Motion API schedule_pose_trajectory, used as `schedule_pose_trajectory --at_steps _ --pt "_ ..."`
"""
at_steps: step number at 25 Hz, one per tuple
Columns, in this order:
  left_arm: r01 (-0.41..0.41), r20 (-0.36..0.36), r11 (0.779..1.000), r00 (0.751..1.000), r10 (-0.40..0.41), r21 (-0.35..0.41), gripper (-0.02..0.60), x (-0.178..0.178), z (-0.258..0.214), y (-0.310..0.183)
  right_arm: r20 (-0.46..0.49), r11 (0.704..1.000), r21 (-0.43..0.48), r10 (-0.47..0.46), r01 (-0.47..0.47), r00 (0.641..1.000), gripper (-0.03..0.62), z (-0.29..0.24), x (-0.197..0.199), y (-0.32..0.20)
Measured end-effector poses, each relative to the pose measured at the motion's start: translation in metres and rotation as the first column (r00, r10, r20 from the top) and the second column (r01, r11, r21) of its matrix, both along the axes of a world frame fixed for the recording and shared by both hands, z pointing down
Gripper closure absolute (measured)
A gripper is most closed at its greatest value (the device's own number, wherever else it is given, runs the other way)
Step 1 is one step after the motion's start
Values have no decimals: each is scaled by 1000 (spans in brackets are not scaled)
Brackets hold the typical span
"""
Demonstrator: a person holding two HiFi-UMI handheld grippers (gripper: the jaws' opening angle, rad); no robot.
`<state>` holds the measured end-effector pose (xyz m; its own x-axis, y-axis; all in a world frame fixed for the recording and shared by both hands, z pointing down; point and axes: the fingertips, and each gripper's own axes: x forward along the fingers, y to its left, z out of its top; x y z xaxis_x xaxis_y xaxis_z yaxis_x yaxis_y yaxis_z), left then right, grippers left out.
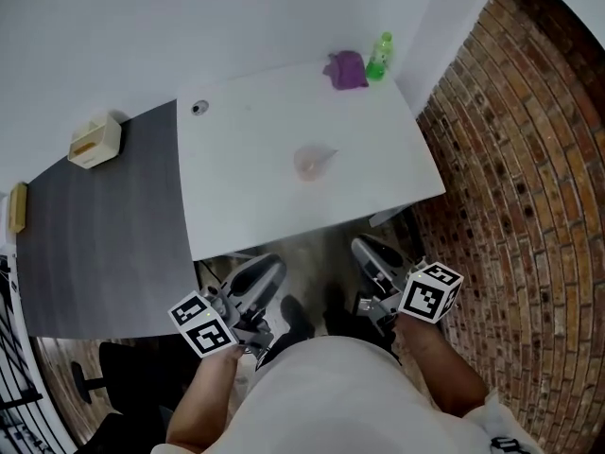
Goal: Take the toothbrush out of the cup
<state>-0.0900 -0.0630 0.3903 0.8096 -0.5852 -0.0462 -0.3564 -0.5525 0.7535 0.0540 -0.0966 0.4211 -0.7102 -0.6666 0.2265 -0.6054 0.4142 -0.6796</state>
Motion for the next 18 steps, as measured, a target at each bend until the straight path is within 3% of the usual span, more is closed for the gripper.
schedule_pose_trajectory --at_steps 7,18 --pt "41 66 999 997 -40 -6 526 10 12 -29 -39 1000 13 4 -4 999 579 2 14 -37" --pt "58 93 998 994 -54 -35 515 21 37 -69 -93 1000 22 22 -20 995 577 16 19 -94"
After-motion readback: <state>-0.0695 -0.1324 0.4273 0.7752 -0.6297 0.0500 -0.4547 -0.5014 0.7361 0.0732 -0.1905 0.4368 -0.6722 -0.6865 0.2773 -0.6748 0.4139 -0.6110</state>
